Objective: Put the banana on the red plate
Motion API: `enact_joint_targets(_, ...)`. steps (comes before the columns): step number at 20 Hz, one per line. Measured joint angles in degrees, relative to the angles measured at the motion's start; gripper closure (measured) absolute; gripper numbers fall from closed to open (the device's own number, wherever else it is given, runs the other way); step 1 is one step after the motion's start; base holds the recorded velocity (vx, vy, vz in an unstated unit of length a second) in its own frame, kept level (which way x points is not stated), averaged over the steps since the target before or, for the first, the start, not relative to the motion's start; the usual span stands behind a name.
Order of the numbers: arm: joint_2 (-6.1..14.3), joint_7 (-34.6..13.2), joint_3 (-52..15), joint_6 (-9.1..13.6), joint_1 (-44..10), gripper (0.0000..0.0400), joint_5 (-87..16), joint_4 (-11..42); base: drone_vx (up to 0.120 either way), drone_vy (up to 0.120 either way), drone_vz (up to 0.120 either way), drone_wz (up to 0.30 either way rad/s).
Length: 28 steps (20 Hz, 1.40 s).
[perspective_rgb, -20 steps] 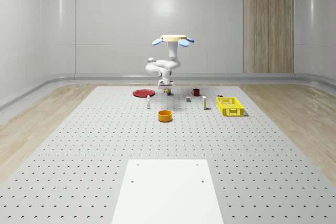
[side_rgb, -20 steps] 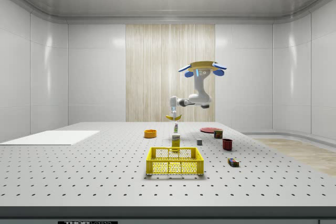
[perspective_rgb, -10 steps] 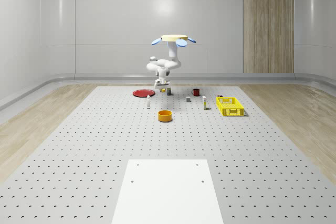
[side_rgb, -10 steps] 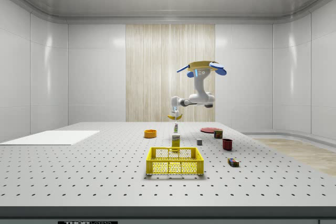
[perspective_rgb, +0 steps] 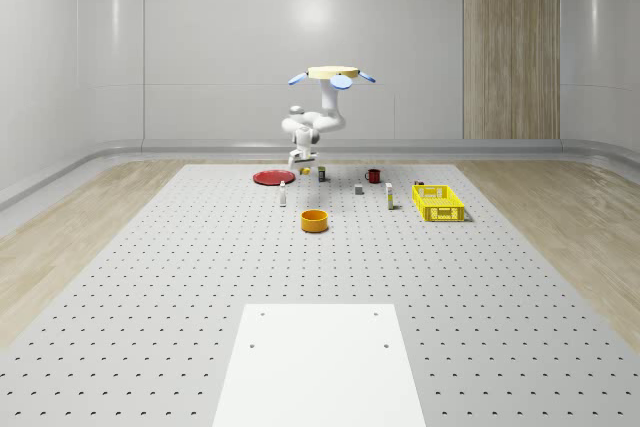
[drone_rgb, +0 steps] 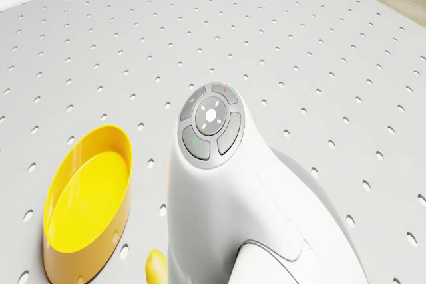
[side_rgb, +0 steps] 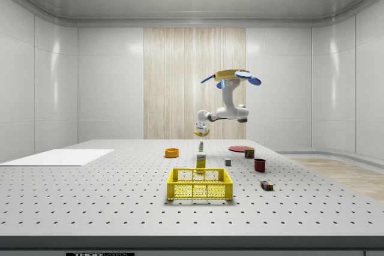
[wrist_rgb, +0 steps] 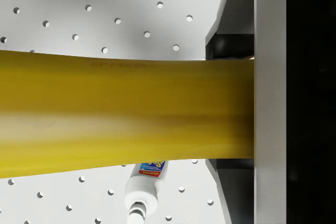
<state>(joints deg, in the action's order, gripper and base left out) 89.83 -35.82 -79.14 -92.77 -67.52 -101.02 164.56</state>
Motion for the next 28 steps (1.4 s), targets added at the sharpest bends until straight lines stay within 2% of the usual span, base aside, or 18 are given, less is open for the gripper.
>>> enact_joint_targets(28, 2.59, 47.8, -0.3, -2.64, -0.46, 0.0207, 1.13, -0.1, 0.0, 0.0, 0.0, -0.3)
